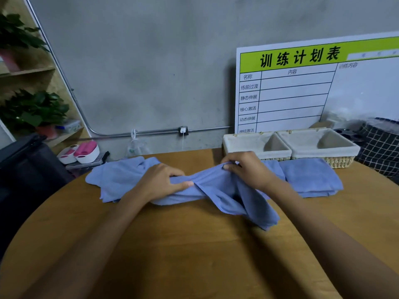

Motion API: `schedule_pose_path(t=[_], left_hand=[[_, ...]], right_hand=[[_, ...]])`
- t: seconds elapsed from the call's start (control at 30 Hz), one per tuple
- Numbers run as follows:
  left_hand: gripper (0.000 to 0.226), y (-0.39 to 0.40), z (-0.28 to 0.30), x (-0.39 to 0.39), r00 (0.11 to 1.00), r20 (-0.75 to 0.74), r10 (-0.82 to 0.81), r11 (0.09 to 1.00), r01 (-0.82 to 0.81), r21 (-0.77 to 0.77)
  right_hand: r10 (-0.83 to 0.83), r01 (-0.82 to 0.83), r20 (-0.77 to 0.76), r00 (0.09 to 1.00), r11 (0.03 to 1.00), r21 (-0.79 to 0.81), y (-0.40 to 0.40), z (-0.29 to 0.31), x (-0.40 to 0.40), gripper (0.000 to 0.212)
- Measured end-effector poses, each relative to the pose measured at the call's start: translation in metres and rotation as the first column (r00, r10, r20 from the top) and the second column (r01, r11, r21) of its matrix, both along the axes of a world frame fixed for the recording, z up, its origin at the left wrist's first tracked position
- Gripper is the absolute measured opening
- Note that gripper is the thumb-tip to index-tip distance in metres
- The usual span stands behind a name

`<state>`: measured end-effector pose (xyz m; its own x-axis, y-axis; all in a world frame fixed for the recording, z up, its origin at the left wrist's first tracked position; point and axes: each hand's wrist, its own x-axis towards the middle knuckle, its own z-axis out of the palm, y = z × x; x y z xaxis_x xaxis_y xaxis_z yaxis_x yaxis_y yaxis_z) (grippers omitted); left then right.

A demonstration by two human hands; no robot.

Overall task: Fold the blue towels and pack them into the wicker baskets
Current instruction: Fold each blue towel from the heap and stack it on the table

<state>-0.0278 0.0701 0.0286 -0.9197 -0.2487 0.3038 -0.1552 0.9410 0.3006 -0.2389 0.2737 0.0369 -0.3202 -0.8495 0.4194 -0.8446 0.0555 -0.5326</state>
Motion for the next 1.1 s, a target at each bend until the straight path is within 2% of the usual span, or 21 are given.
schedule_pose_path(t=[0.07, 0.2, 0.3, 0.4, 0.5, 0.57, 0.63, 0.73, 0.8, 0.83, 0.9, 0.97, 1.03, 1.1], left_hand=[[0.046, 0.004, 0.016, 0.0, 0.997, -0.078, 0.009, 0.998, -0.014, -0.065], [0.053, 0.013, 0.044, -0.006, 0.99, -0.123, 0.069, 0.988, -0.085, -0.128], [0.039, 0.013, 0.044, -0.008, 0.998, -0.042, 0.05, 0.981, -0.057, -0.183], [0.016, -0.006, 0.024, 0.006, 0.994, 0.07, 0.087, 0.972, -0.069, -0.224], [0.027, -0.028, 0.004, 0.03, 0.982, 0.045, 0.181, 0.975, -0.174, -0.135], [0.027, -0.038, 0.004, 0.043, 0.958, -0.05, 0.281, 0.957, -0.284, -0.06], [0.029, -0.041, 0.02, 0.057, 0.896, -0.247, 0.369, 0.929, -0.366, 0.056], [0.041, -0.027, 0.063, 0.073, 0.791, -0.531, 0.304, 0.952, -0.264, 0.153], [0.035, -0.021, 0.086, 0.078, 0.771, -0.59, 0.24, 0.97, -0.164, 0.18], [0.024, -0.022, 0.093, 0.077, 0.813, -0.54, 0.217, 0.974, -0.142, 0.177], [0.009, -0.037, 0.093, 0.077, 0.957, -0.251, 0.144, 0.988, -0.125, 0.09], [0.028, -0.058, 0.078, 0.081, 0.987, 0.015, 0.159, 0.987, -0.158, -0.02], [0.039, -0.071, 0.063, 0.086, 0.977, 0.074, 0.198, 0.98, -0.197, -0.011], [0.022, -0.071, 0.052, 0.089, 0.976, 0.019, 0.216, 0.974, -0.217, 0.067]], right_hand=[[-0.01, 0.009, -0.044, 0.999, 1.0, -0.003, 0.008, 0.018, -0.007, 0.006], [-0.079, 0.074, -0.098, 0.992, 0.996, -0.057, 0.026, 0.04, -0.012, 0.006], [-0.179, 0.173, -0.152, 0.972, 0.984, -0.049, 0.032, 0.044, -0.011, 0.007], [-0.173, 0.178, -0.159, 0.972, 0.984, 0.02, 0.043, 0.041, -0.018, 0.007], [-0.205, 0.215, -0.151, 0.967, 0.975, 0.055, 0.057, 0.032, -0.025, 0.007], [-0.234, 0.238, -0.107, 0.966, 0.971, 0.017, 0.066, 0.027, -0.029, 0.008], [-0.265, 0.259, -0.081, 0.961, 0.963, -0.076, 0.073, 0.027, -0.033, 0.009], [-0.303, 0.281, -0.023, 0.953, 0.908, -0.31, 0.077, 0.039, -0.034, 0.009], [-0.34, 0.308, 0.0, 0.94, 0.852, -0.424, 0.078, 0.051, -0.031, 0.008], [-0.365, 0.325, -0.007, 0.931, 0.839, -0.435, 0.076, 0.055, -0.032, 0.008], [-0.386, 0.337, -0.075, 0.919, 0.871, -0.359, 0.073, 0.055, -0.039, 0.008], [-0.364, 0.327, -0.16, 0.918, 0.92, -0.218, 0.073, 0.048, -0.046, 0.007], [-0.358, 0.342, -0.185, 0.915, 0.933, -0.113, 0.076, 0.035, -0.052, 0.006], [-0.385, 0.383, -0.19, 0.903, 0.922, -0.047, 0.08, 0.021, -0.056, 0.008]])
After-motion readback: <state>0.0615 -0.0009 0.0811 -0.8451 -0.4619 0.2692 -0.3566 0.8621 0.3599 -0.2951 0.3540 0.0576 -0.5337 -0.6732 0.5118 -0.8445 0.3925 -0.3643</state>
